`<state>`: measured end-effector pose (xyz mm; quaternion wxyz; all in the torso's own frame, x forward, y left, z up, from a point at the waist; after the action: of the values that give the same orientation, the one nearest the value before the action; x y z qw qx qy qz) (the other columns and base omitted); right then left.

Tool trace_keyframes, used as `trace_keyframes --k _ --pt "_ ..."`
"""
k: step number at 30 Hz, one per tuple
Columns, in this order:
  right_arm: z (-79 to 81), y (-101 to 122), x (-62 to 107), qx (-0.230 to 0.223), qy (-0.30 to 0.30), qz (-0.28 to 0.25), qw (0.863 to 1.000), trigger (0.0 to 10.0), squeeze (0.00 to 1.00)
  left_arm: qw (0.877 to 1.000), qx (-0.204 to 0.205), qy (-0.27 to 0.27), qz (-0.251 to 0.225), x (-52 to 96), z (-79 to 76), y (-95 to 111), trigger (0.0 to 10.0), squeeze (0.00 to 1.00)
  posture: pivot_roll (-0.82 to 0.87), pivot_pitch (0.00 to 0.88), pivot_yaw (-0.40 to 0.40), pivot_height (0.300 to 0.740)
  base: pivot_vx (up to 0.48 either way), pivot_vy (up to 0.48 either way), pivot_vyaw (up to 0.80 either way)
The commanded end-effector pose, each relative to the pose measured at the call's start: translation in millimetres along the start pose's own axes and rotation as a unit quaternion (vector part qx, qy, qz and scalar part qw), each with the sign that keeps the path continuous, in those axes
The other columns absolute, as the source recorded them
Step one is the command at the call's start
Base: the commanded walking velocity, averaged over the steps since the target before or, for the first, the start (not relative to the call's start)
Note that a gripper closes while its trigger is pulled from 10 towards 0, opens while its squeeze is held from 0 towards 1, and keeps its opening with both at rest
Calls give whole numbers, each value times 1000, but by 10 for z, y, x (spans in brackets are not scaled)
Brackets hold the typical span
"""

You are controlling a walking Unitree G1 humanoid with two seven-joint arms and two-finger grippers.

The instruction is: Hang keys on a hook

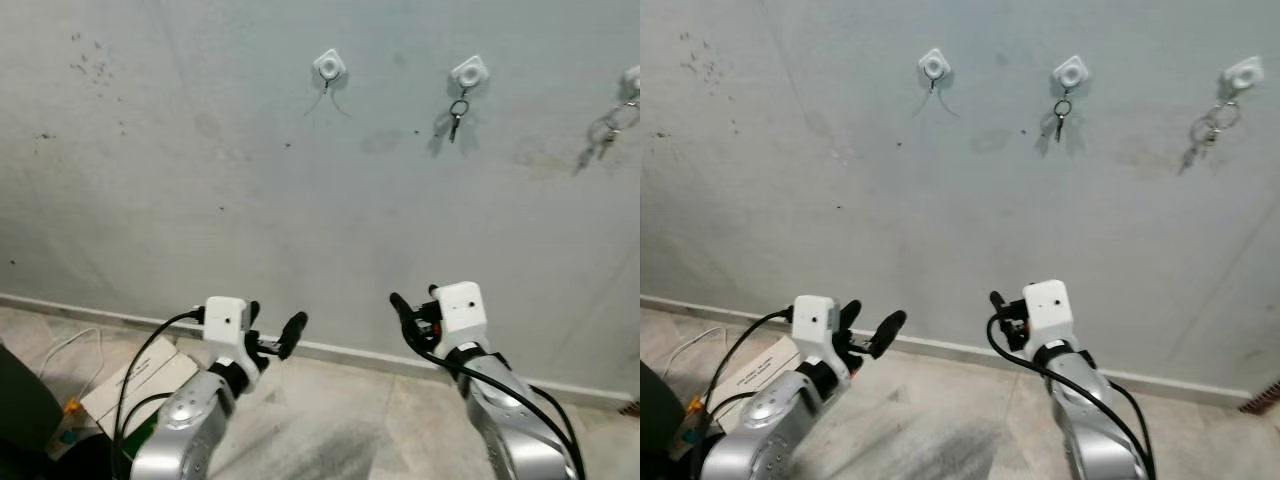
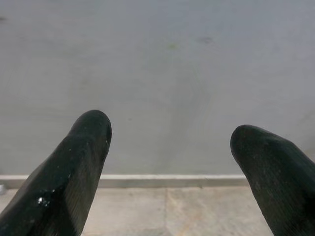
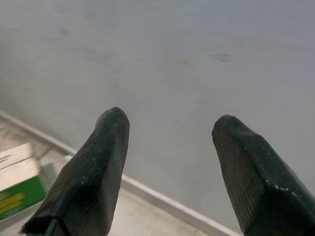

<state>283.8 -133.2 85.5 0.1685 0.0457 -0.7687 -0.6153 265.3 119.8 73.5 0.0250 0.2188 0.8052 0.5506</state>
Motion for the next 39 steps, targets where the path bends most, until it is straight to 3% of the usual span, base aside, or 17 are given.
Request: trace_keyframes --k 1,29,39 --pt "-34 29 -4 4 -4 -4 1000 10000 0 1000 1 -3 3 -6 -17 -9 10000 0 -59 0 87 740 -270 0 0" --pt "-28 52 -27 10 1 -7 1000 10000 0 1000 1 -9 -1 -42 -44 6 10000 0 -67 0 89 740 -275 0 0" --pt "-62 62 -47 10 -7 -10 1000 10000 0 1000 11 -1 -7 -121 -24 38 10000 0 -88 0 107 740 0 0 0"
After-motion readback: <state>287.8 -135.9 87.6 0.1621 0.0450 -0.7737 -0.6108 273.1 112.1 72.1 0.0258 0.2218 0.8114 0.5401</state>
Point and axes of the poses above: a point about 5 cm out from each wrist's last joint towards the gripper, its own x axis pointing back from the gripper into the wrist, its own y axis along the axis of the wrist's last joint, z = x × y, the point moved 2 cm from there along -x, pointing out of the wrist towards the gripper, and after that the axes turned 7 degrees about x, right-handed, at the moved point
